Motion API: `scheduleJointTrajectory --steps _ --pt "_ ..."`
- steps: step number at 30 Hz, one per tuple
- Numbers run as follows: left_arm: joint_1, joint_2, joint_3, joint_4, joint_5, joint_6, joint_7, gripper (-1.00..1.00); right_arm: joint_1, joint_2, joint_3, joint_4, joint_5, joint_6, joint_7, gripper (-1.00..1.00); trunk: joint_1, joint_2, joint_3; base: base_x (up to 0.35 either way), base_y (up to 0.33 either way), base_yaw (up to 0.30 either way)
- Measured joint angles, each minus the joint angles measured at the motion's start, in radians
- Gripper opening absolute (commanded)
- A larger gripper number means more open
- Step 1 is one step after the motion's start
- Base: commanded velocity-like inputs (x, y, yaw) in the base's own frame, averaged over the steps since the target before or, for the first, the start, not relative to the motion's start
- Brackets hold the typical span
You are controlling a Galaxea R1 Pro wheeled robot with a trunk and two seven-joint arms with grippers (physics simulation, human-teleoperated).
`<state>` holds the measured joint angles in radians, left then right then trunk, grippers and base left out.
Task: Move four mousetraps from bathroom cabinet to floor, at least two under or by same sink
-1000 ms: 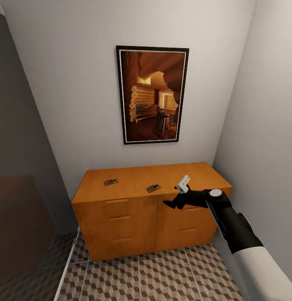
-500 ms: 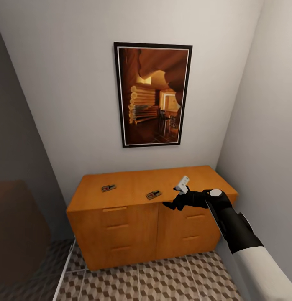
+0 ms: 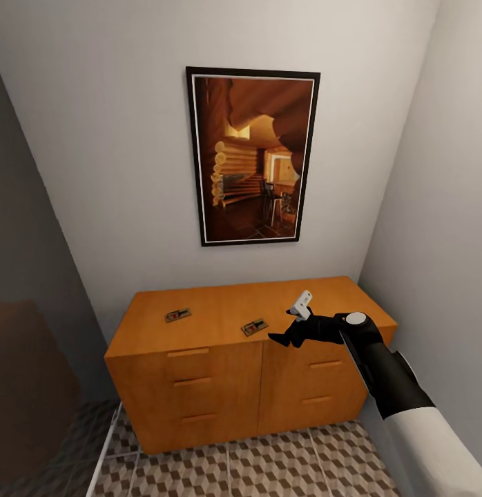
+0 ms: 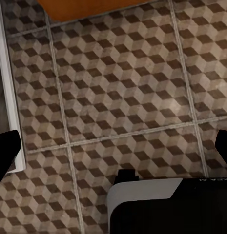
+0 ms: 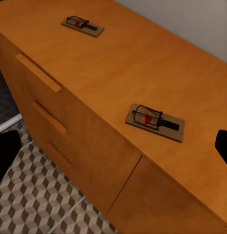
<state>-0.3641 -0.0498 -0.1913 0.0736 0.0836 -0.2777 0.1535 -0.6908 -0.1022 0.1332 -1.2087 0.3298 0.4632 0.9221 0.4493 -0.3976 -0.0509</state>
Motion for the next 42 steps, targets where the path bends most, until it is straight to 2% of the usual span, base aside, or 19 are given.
scheduleJointTrajectory --steps 21,36,42 --pt "0.057 0.004 0.0 0.002 0.0 0.019 0.005 1.0 0.0 0.0 0.002 0.0 0.001 0.001 0.0 1.0 0.0 0.0 0.0 0.044 0.0 0.0" --pt "0.063 0.004 0.0 0.001 0.0 0.021 0.006 1.0 0.0 -0.001 0.002 0.0 0.0 0.0 0.001 1.0 0.0 0.0 0.0 0.253 0.0 0.0" --pt "0.071 0.004 0.0 0.002 0.0 0.021 0.006 1.0 0.0 -0.002 0.002 0.0 0.0 0.0 0.02 1.0 0.0 0.0 0.0 0.092 0.0 0.0"
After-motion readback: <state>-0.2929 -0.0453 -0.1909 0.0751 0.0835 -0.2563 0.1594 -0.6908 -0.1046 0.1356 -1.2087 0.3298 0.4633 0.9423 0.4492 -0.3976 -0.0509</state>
